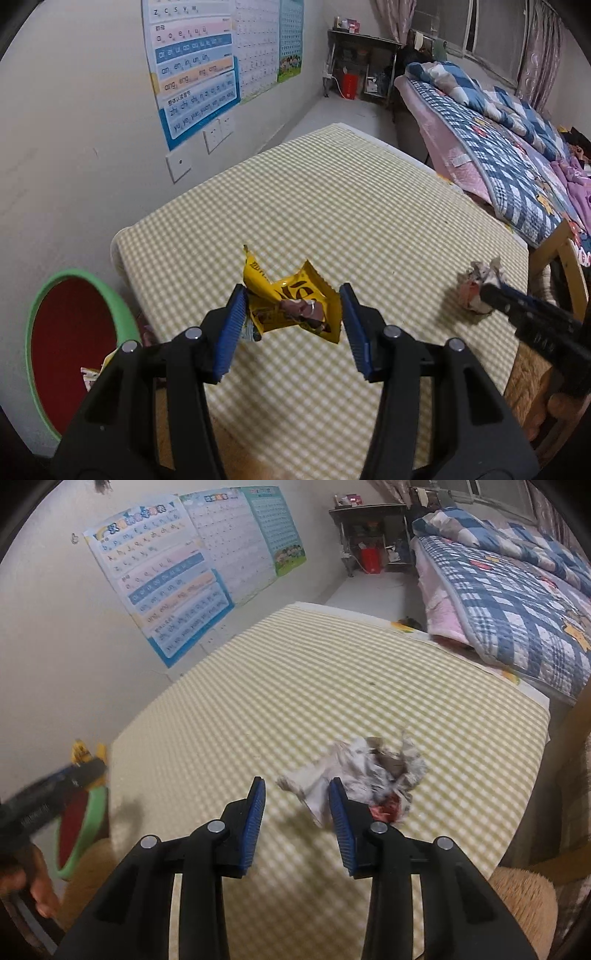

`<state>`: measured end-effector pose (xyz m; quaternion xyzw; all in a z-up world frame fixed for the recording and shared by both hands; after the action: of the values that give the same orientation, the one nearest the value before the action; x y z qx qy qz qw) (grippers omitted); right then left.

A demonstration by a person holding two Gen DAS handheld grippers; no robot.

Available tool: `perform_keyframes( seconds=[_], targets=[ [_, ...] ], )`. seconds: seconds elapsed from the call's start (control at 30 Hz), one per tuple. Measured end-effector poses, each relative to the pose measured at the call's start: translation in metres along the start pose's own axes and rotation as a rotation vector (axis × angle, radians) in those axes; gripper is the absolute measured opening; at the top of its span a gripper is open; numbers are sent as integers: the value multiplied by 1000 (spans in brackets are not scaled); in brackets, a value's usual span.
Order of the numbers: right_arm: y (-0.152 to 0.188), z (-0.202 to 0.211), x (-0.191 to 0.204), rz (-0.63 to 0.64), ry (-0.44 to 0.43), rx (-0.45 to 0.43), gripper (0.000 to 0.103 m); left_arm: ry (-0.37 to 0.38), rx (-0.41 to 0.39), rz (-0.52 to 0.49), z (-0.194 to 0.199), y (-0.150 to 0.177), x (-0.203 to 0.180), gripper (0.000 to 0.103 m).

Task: Collect trash
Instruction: 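Lift the gold wrapper and crumpled foil ball off the table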

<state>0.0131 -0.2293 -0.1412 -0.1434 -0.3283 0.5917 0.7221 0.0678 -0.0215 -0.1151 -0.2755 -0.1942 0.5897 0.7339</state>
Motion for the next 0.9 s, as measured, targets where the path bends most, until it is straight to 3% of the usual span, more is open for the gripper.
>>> perform_keyframes(
  seconds=[0.47, 0.57, 0.67, 0.73, 0.9],
  targets=[
    [-1, 15, 71, 131, -38, 27, 35, -15, -68, 90, 22, 2, 48, 49],
    [0, 16, 57, 143, 11, 28, 38, -17, -70, 95, 23, 3, 54, 49],
    [-1, 14, 21, 59, 90, 38, 51, -10, -65, 112, 21, 6, 59, 49],
    [2, 9, 3, 26, 132, 67, 66, -5, -56, 123, 18, 9, 61, 49],
    [11, -22, -26, -35, 175, 156, 69, 7, -39, 116, 15, 12, 56, 49]
  ],
)
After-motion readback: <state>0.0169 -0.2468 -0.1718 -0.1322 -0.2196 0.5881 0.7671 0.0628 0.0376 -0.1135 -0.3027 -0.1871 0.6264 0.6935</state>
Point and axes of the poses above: each gripper's, at about its wrist camera, not at the fingertips, and z roughly against the way its jaws point, x to its left, y to its underside, the point moved 5 cm from there along -z, roughly the way its jaws point, and after that the axes turned 2 degrees about z, right-handed, at the moved point
